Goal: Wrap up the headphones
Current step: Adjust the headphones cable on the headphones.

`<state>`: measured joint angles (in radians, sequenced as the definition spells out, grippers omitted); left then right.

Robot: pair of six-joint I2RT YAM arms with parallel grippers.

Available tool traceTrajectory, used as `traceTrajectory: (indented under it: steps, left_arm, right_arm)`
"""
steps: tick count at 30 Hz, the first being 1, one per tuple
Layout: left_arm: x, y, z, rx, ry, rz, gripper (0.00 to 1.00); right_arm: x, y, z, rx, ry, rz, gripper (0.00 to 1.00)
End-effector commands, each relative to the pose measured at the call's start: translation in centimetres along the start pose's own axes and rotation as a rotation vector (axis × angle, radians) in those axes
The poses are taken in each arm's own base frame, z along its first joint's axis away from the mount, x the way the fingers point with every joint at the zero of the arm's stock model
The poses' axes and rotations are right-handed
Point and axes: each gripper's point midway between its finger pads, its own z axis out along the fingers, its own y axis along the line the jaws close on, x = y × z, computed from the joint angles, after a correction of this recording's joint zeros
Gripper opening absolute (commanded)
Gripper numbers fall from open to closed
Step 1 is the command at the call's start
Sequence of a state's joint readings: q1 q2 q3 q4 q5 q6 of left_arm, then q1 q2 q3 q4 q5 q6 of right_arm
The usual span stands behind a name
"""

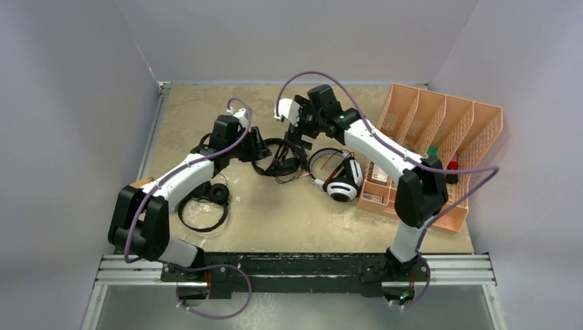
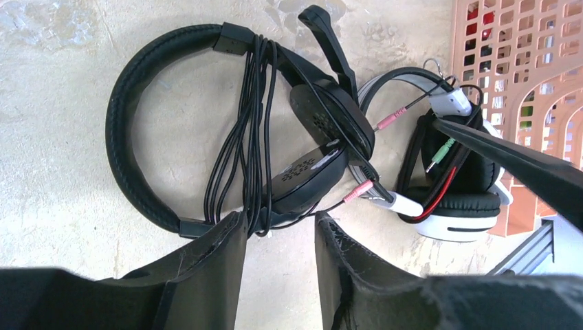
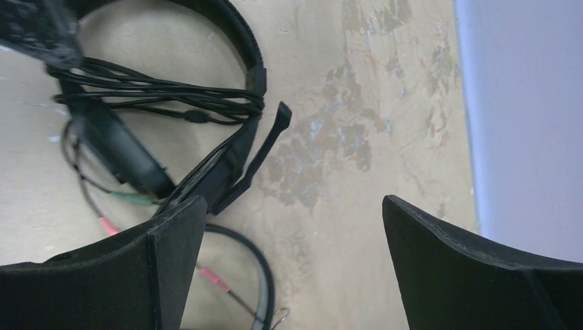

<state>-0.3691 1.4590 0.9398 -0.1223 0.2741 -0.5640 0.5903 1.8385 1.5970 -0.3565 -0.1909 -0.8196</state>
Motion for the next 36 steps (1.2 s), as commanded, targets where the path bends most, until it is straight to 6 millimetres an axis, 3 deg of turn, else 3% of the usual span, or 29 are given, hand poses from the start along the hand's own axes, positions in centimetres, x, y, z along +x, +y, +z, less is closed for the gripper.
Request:
traceTrajectory:
  steps: [1,4,8,10,15,18,21,23,27,30,36]
  left_arm:
    - [-0.4,-1.2,-1.0,0.044,-0.016,0.033,0.41]
    - [-0.4,-1.3,-1.2,0.046,-0.026,0.025,0.44]
    - [-1.3,-0.6,-1.0,-0.021,-0.024,0.014,0.5]
    - [-1.8,0.8,-0.9,-0.1,-0.018,0.02,0.5]
    - [-3.2,3.7,-1.0,-0.172,-0.055,-0.065,0.52]
    - [-3.2,5.1,-0.9,-0.185,-0.053,-0.12,0.51]
    - [-3.3,5.0,-1.1,-0.163,-0.074,-0.143,0.51]
    - [-3.2,4.7,-1.5,-0.153,-0.076,-0.139,0.51]
    - [-3.3,4.3,-2.7,-0.146,-0.094,-0.117,0.51]
    - [-3.6,4.1,-3.7,-0.155,-0.111,-0.103,0.51]
    - [-4.3,3.6,-5.5,-0.159,-0.15,-0.077,0.52]
  right_arm:
    - [-4.8,-0.7,-5.5,0.067,-0.186,0.226,0.99]
    - [-4.8,0.3,-6.4,0.054,-0.176,0.471,0.99]
    - [-3.0,3.3,-5.8,-0.059,-0.015,0.744,0.99]
    - [-2.6,5.7,-5.8,-0.166,0.026,0.773,0.99]
    - [-3.6,10.0,-4.9,-0.263,-0.047,0.853,0.99]
    - [-4.1,13.1,-3.2,-0.325,-0.016,0.914,0.83]
    - [-3.3,15.8,-1.2,-0.342,0.018,0.954,0.53]
    - [-1.4,16.4,0.1,-0.271,0.088,0.949,0.35]
    - [1.9,16.7,1.7,-0.104,0.211,0.846,0.19]
    - [3.9,17.3,2.7,-0.035,0.257,0.825,0.15]
    - [6.3,16.2,5.0,0.12,0.231,0.809,0.14]
